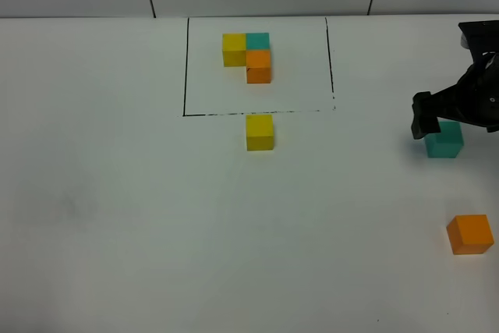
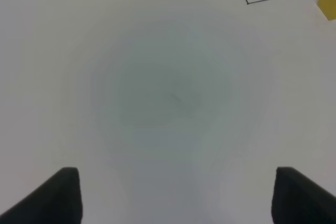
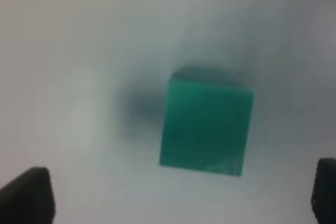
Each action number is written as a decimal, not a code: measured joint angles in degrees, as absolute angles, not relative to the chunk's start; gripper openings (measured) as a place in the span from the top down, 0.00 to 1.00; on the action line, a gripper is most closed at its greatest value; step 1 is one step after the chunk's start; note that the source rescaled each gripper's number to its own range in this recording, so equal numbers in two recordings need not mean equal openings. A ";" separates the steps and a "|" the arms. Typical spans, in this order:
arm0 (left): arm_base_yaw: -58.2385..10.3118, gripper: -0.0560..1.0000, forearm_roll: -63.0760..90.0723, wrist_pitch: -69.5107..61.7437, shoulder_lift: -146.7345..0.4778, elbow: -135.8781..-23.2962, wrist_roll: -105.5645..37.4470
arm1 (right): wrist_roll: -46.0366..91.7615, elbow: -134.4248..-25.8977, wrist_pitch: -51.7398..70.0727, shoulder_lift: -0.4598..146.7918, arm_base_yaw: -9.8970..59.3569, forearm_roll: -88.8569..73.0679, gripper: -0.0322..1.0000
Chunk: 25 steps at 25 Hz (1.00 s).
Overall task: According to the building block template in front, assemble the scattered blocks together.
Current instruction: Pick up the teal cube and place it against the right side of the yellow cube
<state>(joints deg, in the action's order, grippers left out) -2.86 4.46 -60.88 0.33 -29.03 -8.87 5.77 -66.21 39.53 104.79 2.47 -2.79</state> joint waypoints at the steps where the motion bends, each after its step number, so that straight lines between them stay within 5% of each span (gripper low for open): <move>1: -2.86 0.31 4.46 -60.88 0.33 -29.03 -8.87 | 5.77 -66.66 39.30 105.57 2.47 -2.79 0.00; 25: -2.86 0.31 4.46 -60.88 0.33 -29.03 -8.87 | 5.30 -67.28 35.43 114.69 2.47 -0.58 0.04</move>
